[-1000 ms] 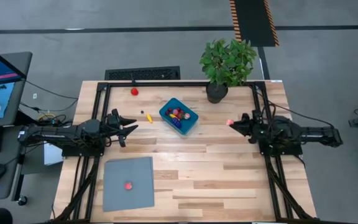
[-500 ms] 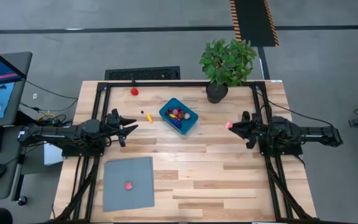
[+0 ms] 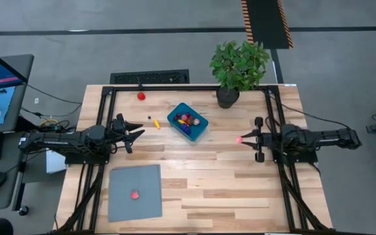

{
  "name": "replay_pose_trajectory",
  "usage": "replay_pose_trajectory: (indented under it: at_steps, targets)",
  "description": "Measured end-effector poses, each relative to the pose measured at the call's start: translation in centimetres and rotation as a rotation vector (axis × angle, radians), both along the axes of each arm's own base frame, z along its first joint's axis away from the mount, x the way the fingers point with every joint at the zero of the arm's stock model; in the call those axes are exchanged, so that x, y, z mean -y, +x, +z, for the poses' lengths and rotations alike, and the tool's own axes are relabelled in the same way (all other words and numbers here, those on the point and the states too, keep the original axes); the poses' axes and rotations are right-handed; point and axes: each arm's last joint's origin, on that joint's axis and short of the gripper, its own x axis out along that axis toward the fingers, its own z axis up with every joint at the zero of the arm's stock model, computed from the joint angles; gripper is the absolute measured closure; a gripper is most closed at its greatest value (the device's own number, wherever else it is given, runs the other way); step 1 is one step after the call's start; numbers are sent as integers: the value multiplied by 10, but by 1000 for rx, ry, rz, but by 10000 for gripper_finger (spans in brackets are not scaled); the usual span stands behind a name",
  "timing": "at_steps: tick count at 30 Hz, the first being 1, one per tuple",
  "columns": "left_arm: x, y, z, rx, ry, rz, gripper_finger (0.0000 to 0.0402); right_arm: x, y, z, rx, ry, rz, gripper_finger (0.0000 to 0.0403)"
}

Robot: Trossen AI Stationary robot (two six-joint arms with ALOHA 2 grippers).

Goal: Pick and placing Produce into tupperware
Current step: Put the right apricot into the container

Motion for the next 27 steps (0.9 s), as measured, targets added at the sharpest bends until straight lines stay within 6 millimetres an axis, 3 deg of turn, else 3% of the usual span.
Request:
replay_pose_trajectory:
  at_steps: [14,20,23,27]
  targets:
    - [0,0,0,-10,26,0,272,6,8,-5,-94,-313,-195,305]
    - [0,0,0,-12,33,7,272,11,10,-5,-157,-397,-377,305]
    - [0,0,0,-13,34,8,272,12,12,-5,-156,-354,-412,305]
    - [0,0,0,-13,37,13,272,11,16,1,-52,-130,-420,305]
